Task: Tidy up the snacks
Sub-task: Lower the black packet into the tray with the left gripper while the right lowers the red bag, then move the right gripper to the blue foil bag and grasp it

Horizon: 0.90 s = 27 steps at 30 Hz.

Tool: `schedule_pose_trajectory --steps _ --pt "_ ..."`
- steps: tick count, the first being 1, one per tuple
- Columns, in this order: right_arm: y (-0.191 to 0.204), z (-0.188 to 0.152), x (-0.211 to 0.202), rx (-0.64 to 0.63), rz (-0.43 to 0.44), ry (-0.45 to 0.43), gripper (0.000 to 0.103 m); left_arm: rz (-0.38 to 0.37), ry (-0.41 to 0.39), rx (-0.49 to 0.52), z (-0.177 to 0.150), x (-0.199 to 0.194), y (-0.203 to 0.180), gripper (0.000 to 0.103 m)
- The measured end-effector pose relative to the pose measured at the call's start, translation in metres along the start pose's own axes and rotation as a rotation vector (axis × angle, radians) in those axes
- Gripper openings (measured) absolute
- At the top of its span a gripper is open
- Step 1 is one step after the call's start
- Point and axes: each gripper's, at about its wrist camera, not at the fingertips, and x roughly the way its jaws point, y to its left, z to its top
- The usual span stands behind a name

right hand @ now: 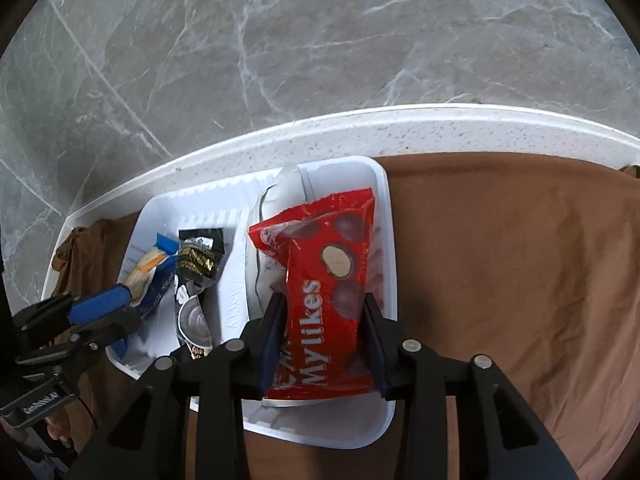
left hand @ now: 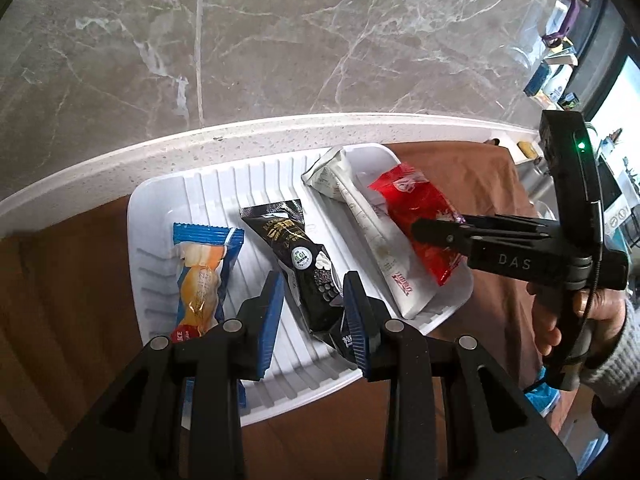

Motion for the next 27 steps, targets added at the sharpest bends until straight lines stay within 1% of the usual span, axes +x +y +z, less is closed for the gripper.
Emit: schedule_pose_trajectory --steps 7,8,9,10,11,12,14,21,27 --pt "-0.005 -0.001 0.0 0.011 0.087 0.047 0.042 -0.014 0.0 0.002 -0.003 -0.004 -0.005 0.029" --pt "-0.006 0.0 0.0 0.018 0.079 0.048 0.042 -0.016 0.0 0.004 -0.003 -0.005 -0.006 0.029" --pt "-0.006 0.0 0.0 0.021 0.071 0.047 0.044 -0.018 -0.001 0.008 -0.005 -0.007 -0.007 0.029" --pt "-0.008 -0.001 -0.001 0.024 0.061 0.042 0.05 -0.017 -0.002 0.012 -0.005 -0.009 -0.009 0.029" --pt "-0.011 -0.002 -0.004 0.042 0.034 0.027 0.054 -0.015 -0.003 0.015 -0.006 -0.01 -0.01 0.029" --pt "-0.014 -0.003 -0.007 0.053 0.031 0.019 0.055 -0.014 -0.005 0.018 -0.006 -0.012 -0.011 0.029" --pt "-0.018 -0.004 -0.012 0.083 0.049 0.011 0.055 -0.012 -0.01 0.021 -0.008 -0.015 -0.012 0.029" --pt "-0.02 -0.012 -0.045 0.096 0.04 -0.055 0.056 -0.014 -0.021 0.028 -0.017 -0.032 -0.014 0.029" --pt "-0.015 -0.034 -0.079 0.105 0.069 -0.083 0.056 -0.036 -0.019 0.043 -0.037 -0.052 -0.023 0.029"
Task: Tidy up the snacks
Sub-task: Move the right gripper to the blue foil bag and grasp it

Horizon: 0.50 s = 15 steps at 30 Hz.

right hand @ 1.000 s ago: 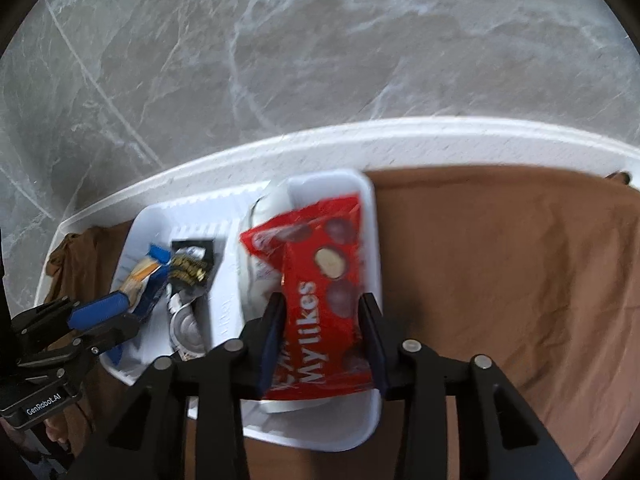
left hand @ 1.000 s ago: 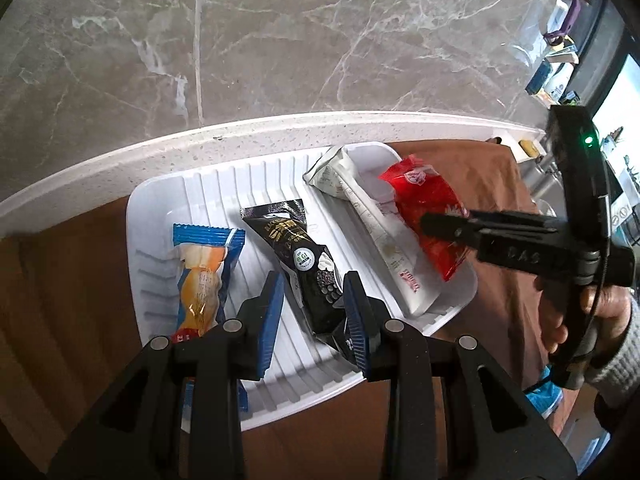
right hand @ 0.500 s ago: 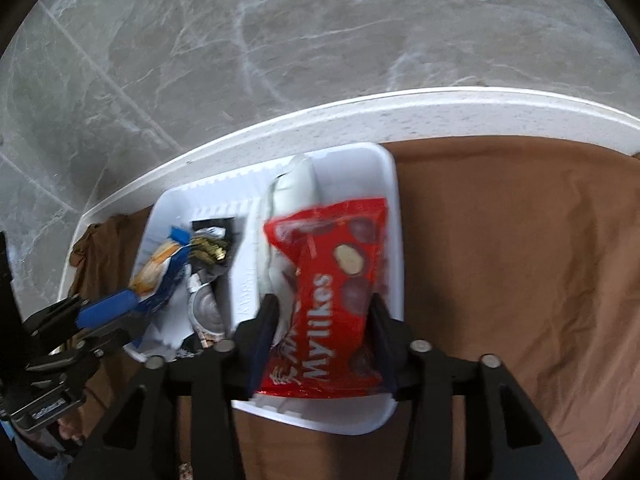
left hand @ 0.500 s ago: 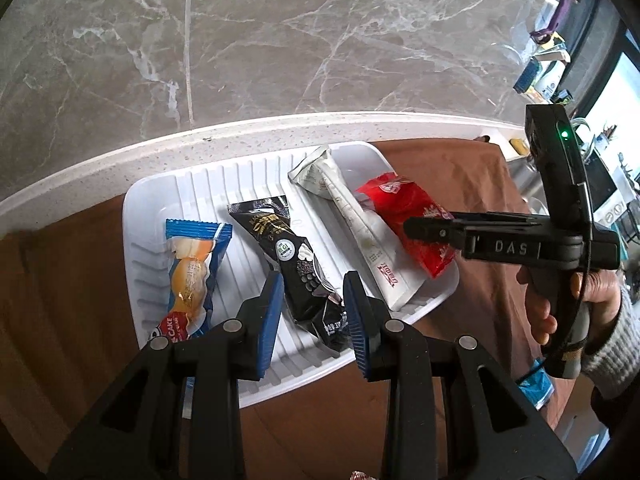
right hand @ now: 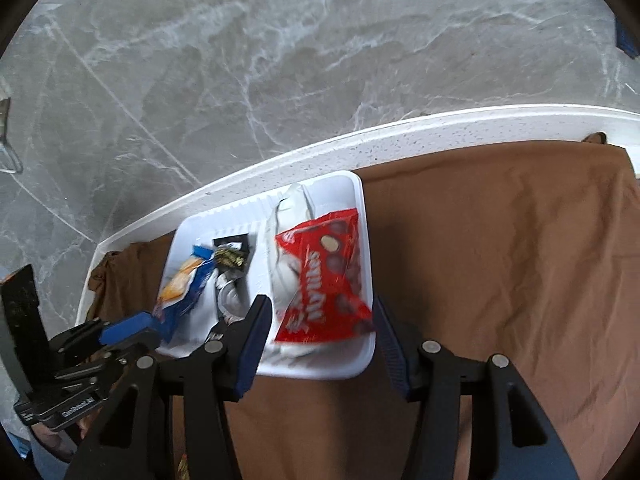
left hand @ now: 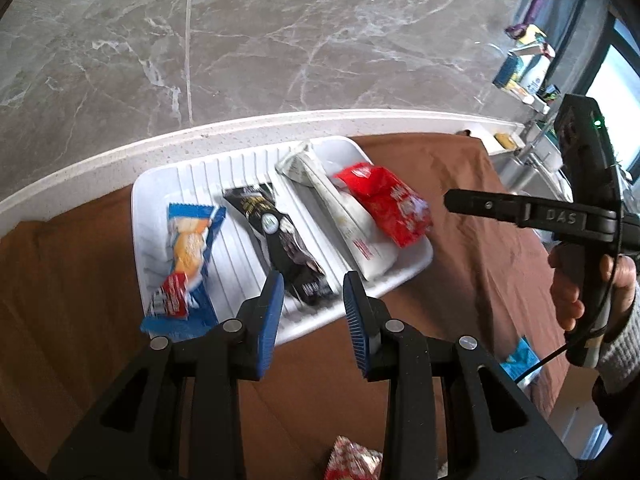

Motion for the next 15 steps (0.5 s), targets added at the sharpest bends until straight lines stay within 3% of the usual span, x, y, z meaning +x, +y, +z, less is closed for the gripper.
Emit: schedule_pose_trajectory --steps 7,13,14,15 --pt "0.008 -0.036 -0.041 0.002 0.024 -0.03 0.056 -0.013 0.021 0.008 -0.032 -0.016 -0.017 0.029" --pt "0.01 -0.074 -0.071 -0.015 -0.013 -0.056 0.057 -0.014 0.044 0.02 -0.064 -0.028 -0.029 0.03" --pt "0.01 -0.082 -0.076 -0.02 -0.022 -0.06 0.057 -0.012 0.046 0.024 -0.068 -0.03 -0.03 0.033" --pt "0.009 -0.09 -0.08 -0.024 -0.033 -0.063 0.057 -0.01 0.049 0.028 -0.074 -0.033 -0.032 0.043"
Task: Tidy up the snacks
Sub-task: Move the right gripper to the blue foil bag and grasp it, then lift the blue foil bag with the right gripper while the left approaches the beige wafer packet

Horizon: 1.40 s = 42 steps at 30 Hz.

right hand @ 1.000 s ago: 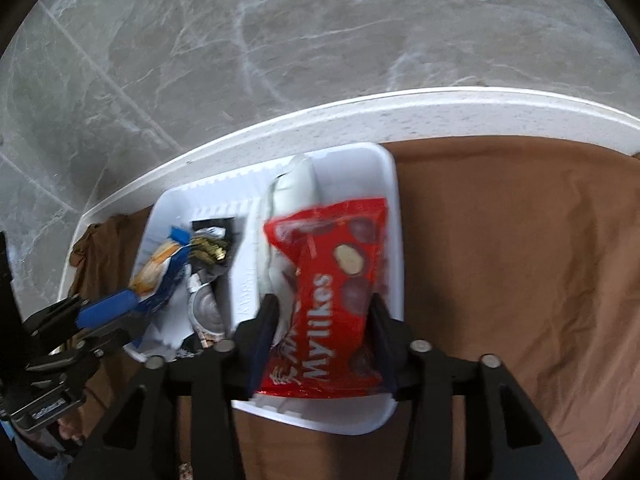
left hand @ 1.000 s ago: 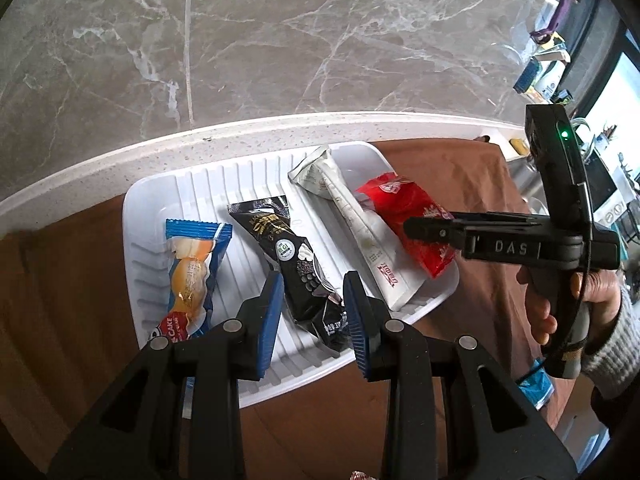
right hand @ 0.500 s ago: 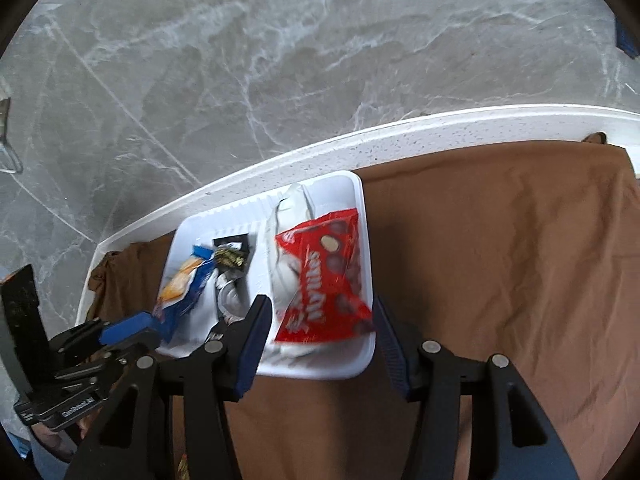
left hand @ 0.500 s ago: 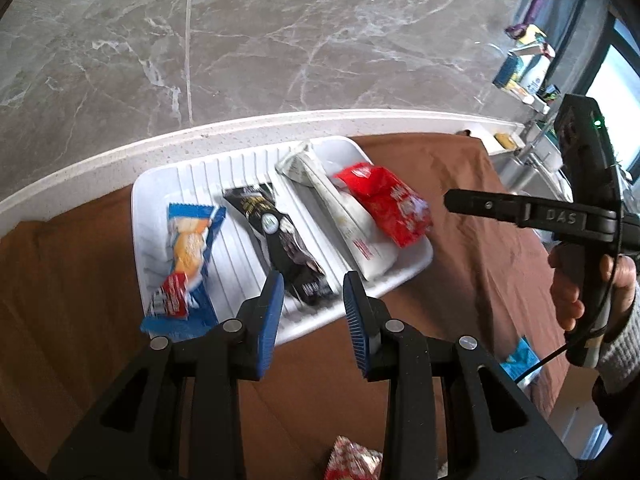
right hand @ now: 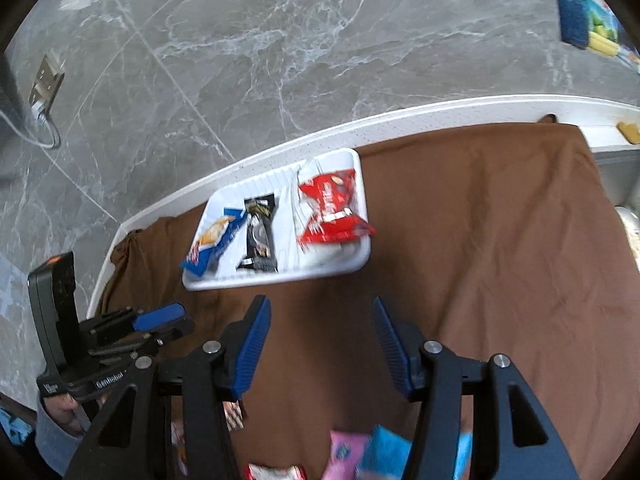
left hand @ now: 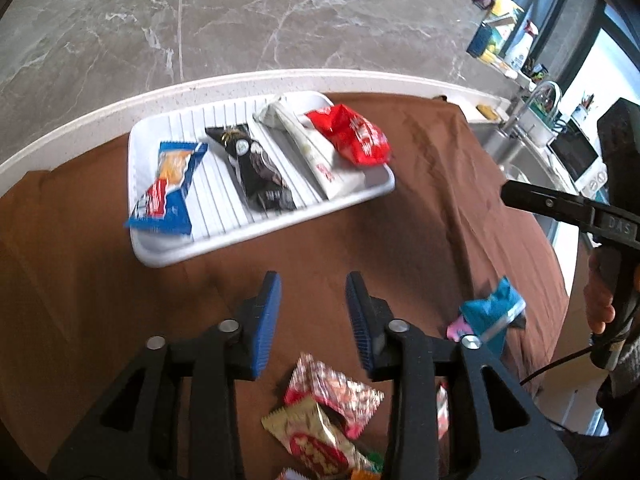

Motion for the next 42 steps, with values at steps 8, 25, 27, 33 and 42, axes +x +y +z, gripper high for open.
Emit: schedule_pose_trajectory --steps 8,25,27,33,42 --pt "-0.014 -0.057 -0.026 -0.014 -0.091 0.018 0.061 0.001 0.044 0.025 -0.04 -0.009 -0.008 0.047" --pt "-0.053 -0.137 -0.03 0.111 -0.098 0.162 0.061 0.012 0.137 0.009 -0.102 -0.013 -0.007 0.047" --pt "-0.056 -0.141 -0.026 0.156 -0.07 0.18 0.065 0.012 0.138 0.007 -0.102 -0.013 -0.007 0.047" --pt "-0.059 -0.14 -0.018 0.217 -0.015 0.191 0.07 0.013 0.131 -0.01 -0.102 -0.015 -0.006 0.047" --pt "-0.059 -0.113 -0.011 0.095 -0.1 0.146 0.07 0.016 0.133 -0.026 -0.106 -0.013 -0.003 0.047"
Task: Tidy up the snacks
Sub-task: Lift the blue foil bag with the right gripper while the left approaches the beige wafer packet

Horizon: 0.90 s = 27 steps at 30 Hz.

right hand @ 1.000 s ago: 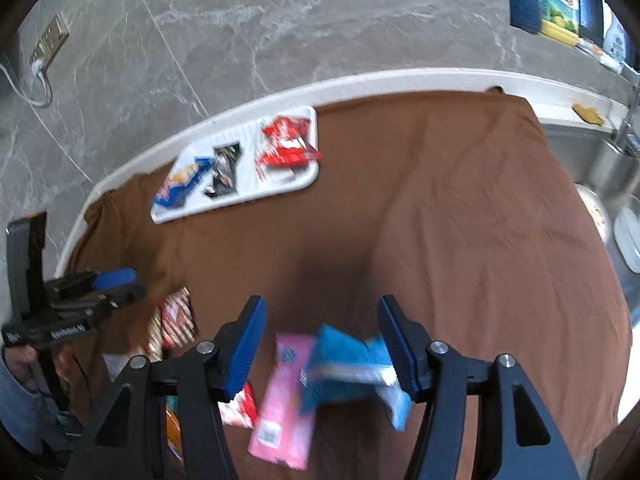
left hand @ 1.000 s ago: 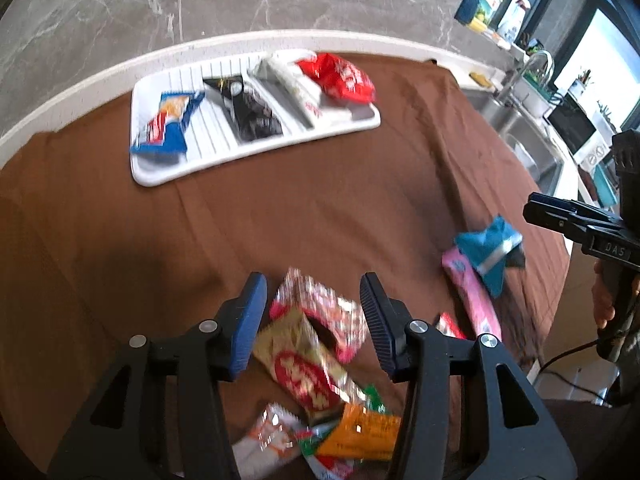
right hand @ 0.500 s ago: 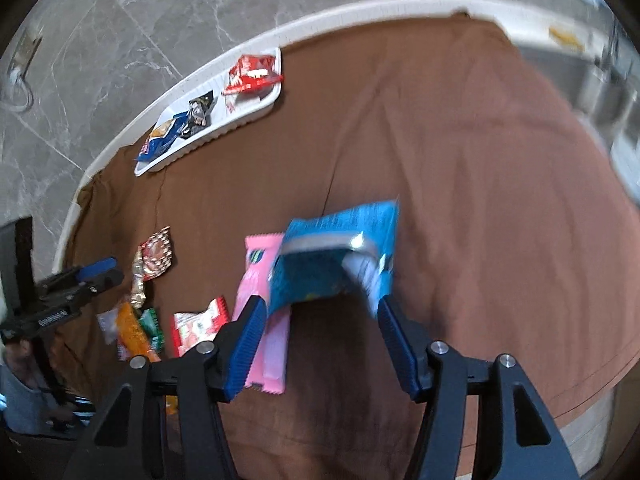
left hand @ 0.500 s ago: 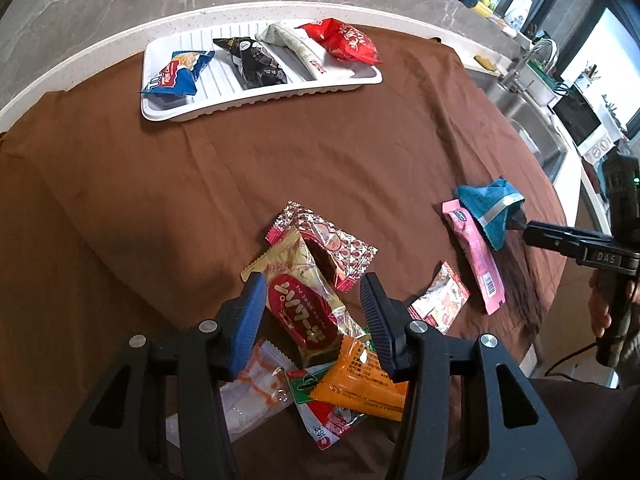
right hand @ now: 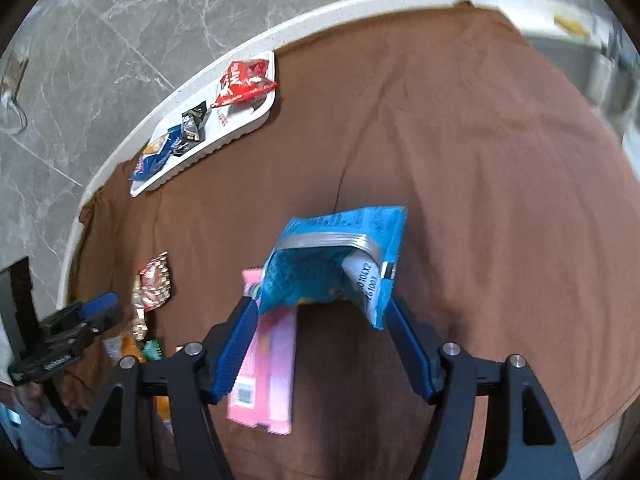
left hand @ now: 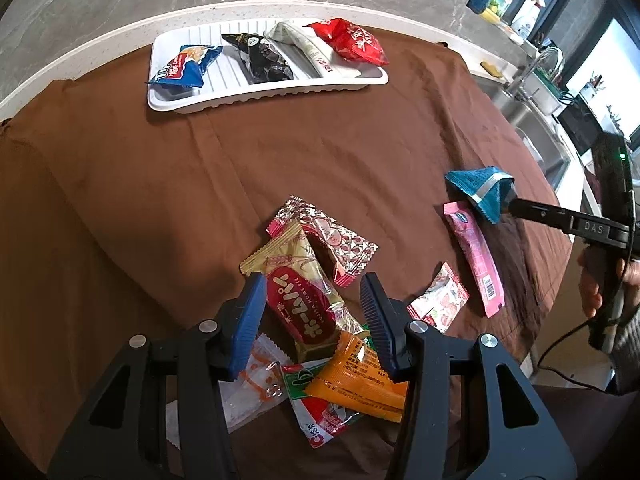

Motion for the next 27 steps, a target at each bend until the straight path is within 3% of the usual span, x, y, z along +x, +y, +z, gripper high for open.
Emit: schedule_pose_trajectory --steps 5,9,16,22,27 --pt "0.014 0.007 -0.005 -0.271 -0.145 -0.039 0.07 -0.006 -0.004 -0.01 -0.001 0.0 0.005 0.047" --pt "0.025 0.012 0.006 -0.496 -0.198 -0.014 0.07 -0.005 0.001 -0.016 -0.002 0.001 0.008 0.047" --pt "0.038 0.018 0.025 -0.772 -0.231 0.023 0.07 0.02 0.033 -0.042 -0.005 0.007 0.006 0.047" --pt "0.045 0.022 0.038 -0.915 -0.168 0.076 0.067 0.035 0.059 -0.094 -0.007 0.013 -0.001 0.047" --pt "0.043 0.028 0.043 -0.932 -0.084 0.108 0.047 0.053 0.074 -0.134 -0.008 0.022 -0.009 0.047"
